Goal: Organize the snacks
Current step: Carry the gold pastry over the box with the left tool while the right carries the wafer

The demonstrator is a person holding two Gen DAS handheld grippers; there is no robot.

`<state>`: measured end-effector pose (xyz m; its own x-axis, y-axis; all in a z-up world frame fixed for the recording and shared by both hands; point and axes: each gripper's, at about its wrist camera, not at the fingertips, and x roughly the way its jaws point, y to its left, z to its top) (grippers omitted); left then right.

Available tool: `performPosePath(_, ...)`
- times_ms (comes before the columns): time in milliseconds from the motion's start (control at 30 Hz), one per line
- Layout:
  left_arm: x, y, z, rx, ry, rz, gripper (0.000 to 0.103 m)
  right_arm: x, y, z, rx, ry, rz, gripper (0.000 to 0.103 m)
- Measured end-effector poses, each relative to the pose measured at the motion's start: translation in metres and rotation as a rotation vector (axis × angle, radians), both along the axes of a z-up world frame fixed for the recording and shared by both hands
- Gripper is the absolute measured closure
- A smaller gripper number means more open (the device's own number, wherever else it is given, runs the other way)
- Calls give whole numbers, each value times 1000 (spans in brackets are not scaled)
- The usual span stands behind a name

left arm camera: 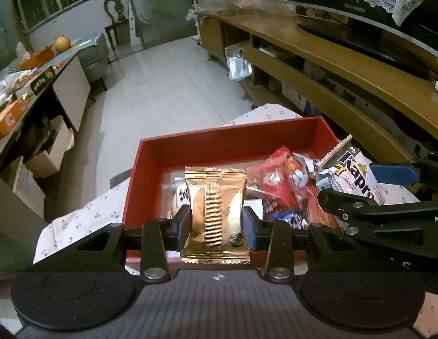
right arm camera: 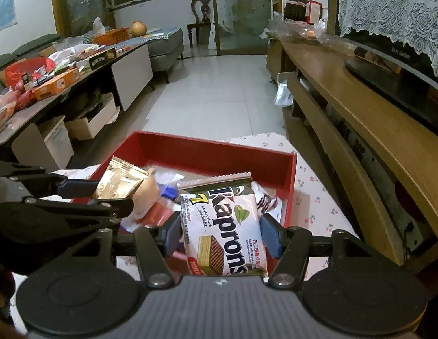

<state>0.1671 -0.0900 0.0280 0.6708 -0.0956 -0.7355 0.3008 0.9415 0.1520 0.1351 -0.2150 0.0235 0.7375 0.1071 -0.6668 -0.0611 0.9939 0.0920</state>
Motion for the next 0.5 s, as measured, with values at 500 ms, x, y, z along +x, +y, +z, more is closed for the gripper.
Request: performPosePath(500, 30, -14, -16, 38, 0, 9, 57, 41, -8, -14, -19, 15, -36, 41)
